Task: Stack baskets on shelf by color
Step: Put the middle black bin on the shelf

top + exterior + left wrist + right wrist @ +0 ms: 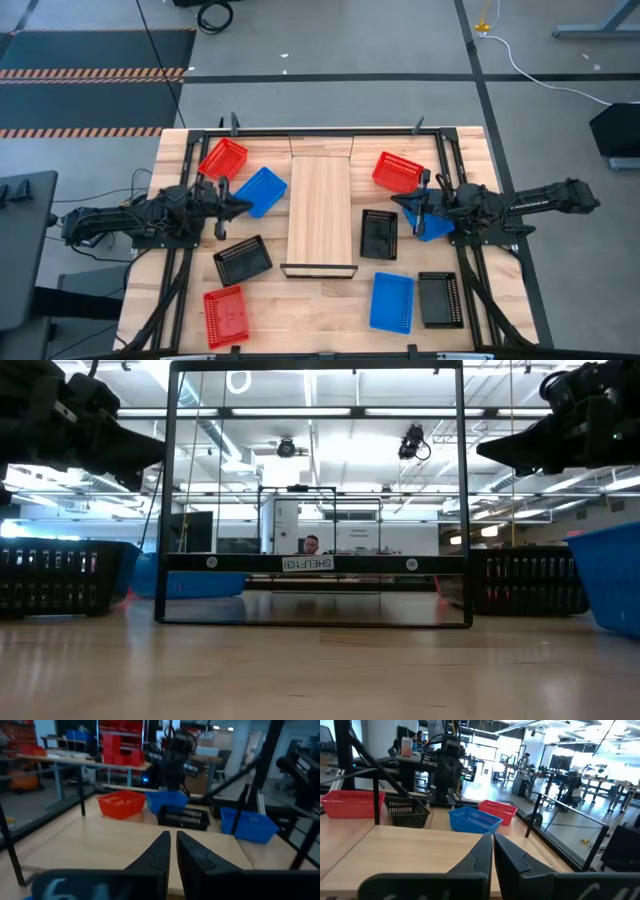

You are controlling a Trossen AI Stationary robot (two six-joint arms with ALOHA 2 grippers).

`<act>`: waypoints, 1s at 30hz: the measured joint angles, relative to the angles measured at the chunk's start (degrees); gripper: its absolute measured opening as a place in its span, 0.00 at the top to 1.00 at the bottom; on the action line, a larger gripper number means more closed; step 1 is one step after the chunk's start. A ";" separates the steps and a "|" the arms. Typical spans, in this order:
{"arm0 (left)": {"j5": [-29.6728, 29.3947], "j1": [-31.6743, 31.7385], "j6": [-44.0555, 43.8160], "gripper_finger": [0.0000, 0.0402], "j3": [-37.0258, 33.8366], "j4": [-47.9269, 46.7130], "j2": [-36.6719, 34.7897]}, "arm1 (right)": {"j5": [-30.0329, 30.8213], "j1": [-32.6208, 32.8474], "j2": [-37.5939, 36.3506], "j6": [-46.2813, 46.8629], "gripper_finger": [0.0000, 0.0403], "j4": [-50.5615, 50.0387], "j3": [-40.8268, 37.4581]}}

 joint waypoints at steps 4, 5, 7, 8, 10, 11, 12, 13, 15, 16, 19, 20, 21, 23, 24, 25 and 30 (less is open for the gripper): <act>-2.34 0.00 -1.07 0.87 -0.02 7.19 0.00 | -0.02 0.00 0.02 0.50 0.94 1.10 0.01; -2.51 0.00 -1.12 0.86 -0.01 9.10 -0.02 | -0.05 0.00 0.02 1.01 0.94 2.19 0.01; -2.46 0.00 -1.49 0.83 -0.01 12.45 -0.02 | -0.13 0.08 0.02 3.49 0.94 5.14 0.01; -2.39 0.00 -1.81 0.82 -0.02 13.90 0.00 | -0.13 0.13 0.02 5.24 0.94 6.52 0.01; -2.38 0.00 -1.88 0.78 -0.02 15.84 -0.02 | -0.13 0.13 -0.01 8.58 0.94 8.87 0.01; -2.37 0.00 -1.47 0.77 -0.01 16.61 -0.01 | -0.13 0.13 0.00 9.85 0.94 9.47 -0.01; -2.37 0.00 -1.15 0.75 -0.01 17.50 0.00 | -0.13 0.13 0.02 10.79 0.94 10.15 -0.01; -2.38 0.00 -0.87 0.73 -0.01 18.44 -0.01 | -0.13 0.13 0.00 11.37 0.94 10.72 -0.01; -3.21 0.00 -0.08 0.70 0.20 18.97 -0.02 | -0.13 0.13 0.02 12.31 0.94 11.66 0.00; -4.48 -0.02 0.25 0.69 0.55 18.39 0.01 | -0.13 0.13 0.00 12.87 0.94 11.83 0.00; -9.06 0.00 2.03 0.64 2.71 18.80 -0.04 | -0.11 0.13 0.02 14.83 0.94 12.35 -0.01; -10.02 0.00 3.31 0.63 3.60 18.98 -0.05 | -0.11 0.11 0.02 14.91 0.94 13.00 0.00; -10.59 0.00 4.20 0.62 4.40 18.86 -0.02 | -0.11 -0.05 -0.07 14.70 0.94 13.17 0.02; -10.77 0.00 5.31 0.60 6.48 17.84 0.33 | 0.02 -0.47 -0.02 14.07 0.93 12.16 0.62; -10.80 0.00 5.41 0.59 8.00 16.91 0.80 | 0.02 -0.68 -0.01 14.04 0.93 10.72 1.26; -10.92 0.00 5.42 0.58 9.57 15.17 1.20 | -0.01 -0.92 0.08 13.90 0.91 8.55 2.32; -14.87 0.00 6.38 0.56 18.04 4.93 7.24 | -0.09 -2.19 1.91 12.44 0.80 -8.88 12.63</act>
